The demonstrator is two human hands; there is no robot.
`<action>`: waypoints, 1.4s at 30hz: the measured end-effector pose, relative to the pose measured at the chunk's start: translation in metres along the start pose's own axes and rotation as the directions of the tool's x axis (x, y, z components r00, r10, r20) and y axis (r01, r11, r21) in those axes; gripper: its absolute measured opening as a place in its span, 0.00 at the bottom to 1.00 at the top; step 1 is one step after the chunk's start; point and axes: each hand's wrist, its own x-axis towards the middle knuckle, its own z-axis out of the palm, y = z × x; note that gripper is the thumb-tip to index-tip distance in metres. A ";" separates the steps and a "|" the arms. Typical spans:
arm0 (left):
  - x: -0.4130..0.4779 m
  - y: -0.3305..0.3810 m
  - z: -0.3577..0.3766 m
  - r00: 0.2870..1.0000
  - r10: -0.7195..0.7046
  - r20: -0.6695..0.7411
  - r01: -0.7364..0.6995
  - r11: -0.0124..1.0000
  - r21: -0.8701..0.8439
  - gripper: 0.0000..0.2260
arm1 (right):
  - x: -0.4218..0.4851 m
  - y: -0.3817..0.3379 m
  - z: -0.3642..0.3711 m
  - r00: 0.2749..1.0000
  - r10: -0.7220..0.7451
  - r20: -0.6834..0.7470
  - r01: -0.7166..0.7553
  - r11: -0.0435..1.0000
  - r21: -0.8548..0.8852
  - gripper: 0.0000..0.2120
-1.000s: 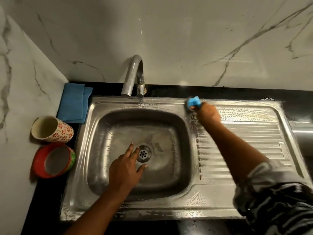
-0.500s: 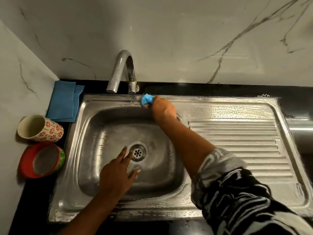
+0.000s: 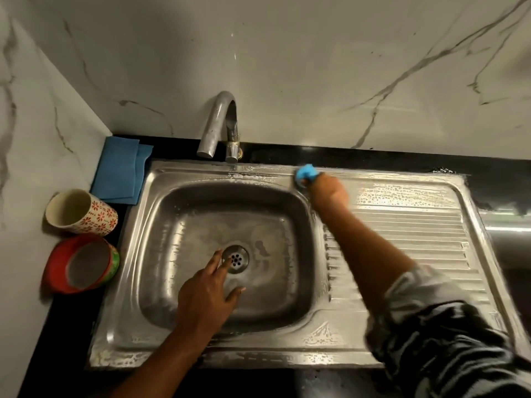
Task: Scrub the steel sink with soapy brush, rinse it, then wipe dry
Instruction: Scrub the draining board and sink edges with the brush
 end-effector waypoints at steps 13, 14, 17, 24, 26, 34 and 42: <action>-0.006 -0.031 -0.023 0.997 -0.074 -0.012 0.073 0.995 -0.064 0.37 | -0.001 0.099 -0.029 0.979 0.202 -0.034 -0.204 0.977 -0.060 0.13; -0.005 -0.034 -0.024 0.996 -0.086 -0.014 0.085 0.994 -0.074 0.38 | -0.004 0.109 -0.031 0.972 0.230 -0.038 -0.233 0.970 -0.066 0.13; 0.000 -0.038 -0.022 0.995 -0.103 -0.003 0.103 0.991 -0.083 0.39 | -0.018 0.084 -0.025 0.981 0.194 0.008 -0.192 0.977 -0.090 0.13; 0.027 -0.048 -0.017 0.991 -0.085 0.100 0.078 0.994 0.072 0.45 | -0.011 -0.090 0.031 0.975 -0.210 0.076 0.214 0.975 -0.054 0.13; 0.040 -0.052 -0.026 0.992 -0.074 0.099 0.065 0.993 0.094 0.45 | -0.010 -0.101 0.035 0.971 -0.228 0.075 0.232 0.971 -0.062 0.13; 0.065 -0.064 -0.047 0.996 -0.005 0.092 -0.004 0.995 0.099 0.46 | -0.007 0.049 -0.004 0.977 0.197 -0.078 -0.198 0.980 -0.008 0.15; 0.079 -0.062 -0.041 0.989 -0.009 0.150 -0.009 0.993 0.120 0.46 | -0.012 -0.122 0.043 0.977 -0.184 0.105 0.175 0.981 0.087 0.15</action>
